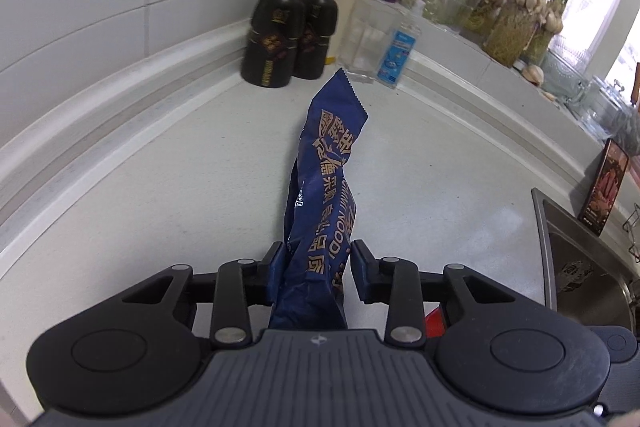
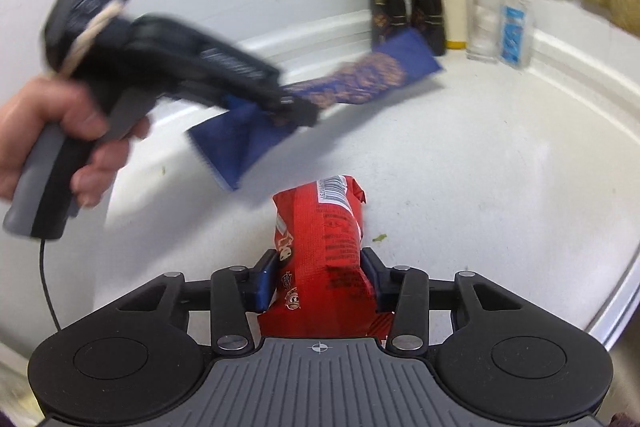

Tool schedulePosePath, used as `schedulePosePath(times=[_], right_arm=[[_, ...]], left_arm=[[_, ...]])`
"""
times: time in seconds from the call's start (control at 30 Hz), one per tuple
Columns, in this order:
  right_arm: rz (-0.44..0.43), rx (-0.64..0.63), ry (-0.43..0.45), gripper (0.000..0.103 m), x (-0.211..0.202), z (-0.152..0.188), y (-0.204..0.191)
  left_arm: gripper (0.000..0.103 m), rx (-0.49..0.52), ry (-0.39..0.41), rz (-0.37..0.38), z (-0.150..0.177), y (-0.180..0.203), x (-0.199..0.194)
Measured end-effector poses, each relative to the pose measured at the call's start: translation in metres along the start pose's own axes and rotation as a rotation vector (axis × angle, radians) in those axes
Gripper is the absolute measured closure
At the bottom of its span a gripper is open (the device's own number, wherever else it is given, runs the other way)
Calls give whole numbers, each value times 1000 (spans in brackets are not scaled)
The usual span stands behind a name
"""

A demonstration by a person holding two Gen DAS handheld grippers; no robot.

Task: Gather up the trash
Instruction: 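Carry the blue and red snack bags in both tools over the bin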

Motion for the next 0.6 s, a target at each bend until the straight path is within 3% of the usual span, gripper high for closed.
schedulePosePath(times=[0.6], right_arm=[[-21, 112, 41, 62, -36, 5, -21]], left_arm=[[72, -184, 81, -26, 59, -41, -97]])
Point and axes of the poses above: each gripper's, at about its wrist camera, not at the fingertips, and x roughly the way its jaws point, y to its right, z to its underside, the point moved 7 cm from there along x, roughly the way its jaws point, and after that the axes turned 5 degrees about z, right-handed, at the moved point
